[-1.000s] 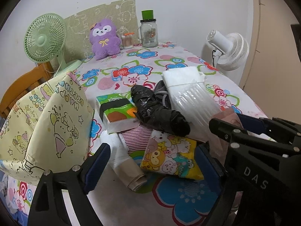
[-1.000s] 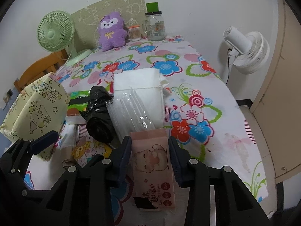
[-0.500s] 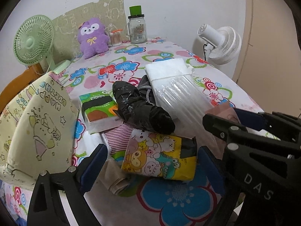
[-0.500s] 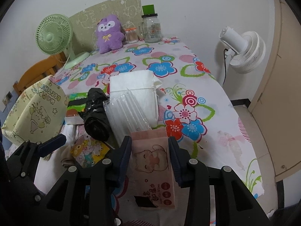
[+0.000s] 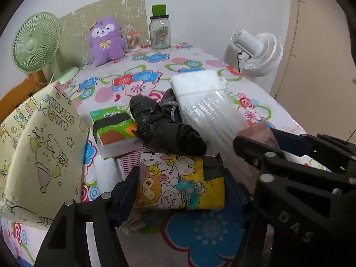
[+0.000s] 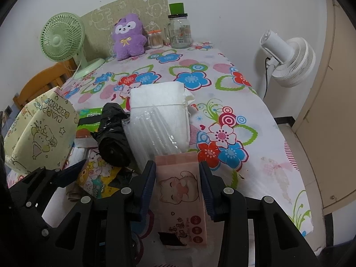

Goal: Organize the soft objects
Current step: 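Grasp the yellow cartoon pouch with the left tool while the right tool grasps the pink tissue pack, then carry the yellow pouch with the left tool into the fabric box while the right tool holds the pink pack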

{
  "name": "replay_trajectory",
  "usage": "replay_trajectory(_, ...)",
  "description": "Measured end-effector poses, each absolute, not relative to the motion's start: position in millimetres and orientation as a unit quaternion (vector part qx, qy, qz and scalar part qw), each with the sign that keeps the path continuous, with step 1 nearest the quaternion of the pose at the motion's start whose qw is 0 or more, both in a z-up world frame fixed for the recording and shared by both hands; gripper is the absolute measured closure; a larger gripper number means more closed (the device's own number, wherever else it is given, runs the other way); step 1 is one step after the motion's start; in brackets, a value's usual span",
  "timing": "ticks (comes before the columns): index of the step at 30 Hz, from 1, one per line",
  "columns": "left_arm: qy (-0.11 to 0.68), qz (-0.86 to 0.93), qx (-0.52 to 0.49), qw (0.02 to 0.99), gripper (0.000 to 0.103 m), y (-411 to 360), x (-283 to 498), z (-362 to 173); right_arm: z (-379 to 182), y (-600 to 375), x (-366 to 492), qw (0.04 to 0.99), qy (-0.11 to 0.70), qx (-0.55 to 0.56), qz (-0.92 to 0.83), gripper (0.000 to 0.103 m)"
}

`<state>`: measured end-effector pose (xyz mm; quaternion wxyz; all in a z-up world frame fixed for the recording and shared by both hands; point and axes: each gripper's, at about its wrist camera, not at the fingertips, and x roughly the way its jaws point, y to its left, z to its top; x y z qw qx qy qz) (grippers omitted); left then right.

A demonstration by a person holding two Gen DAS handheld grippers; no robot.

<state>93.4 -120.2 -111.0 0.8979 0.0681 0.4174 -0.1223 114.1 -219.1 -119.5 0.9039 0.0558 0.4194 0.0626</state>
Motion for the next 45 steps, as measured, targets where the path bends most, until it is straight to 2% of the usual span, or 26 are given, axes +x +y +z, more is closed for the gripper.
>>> replay_trajectory(19, 0.369, -0.121, 0.061, 0.919, 0.031, -114.1, 73.2, -60.7, -75.0, -218.1, 88.6, 0.926, 0.370, 0.051, 0.056, 0.060)
replay_trajectory(45, 0.342, -0.098, 0.073, 0.932, 0.031, -91.2, 67.9, -12.0, -17.4, -190.5, 82.0, 0.941, 0.334, 0.033, 0.048, 0.060)
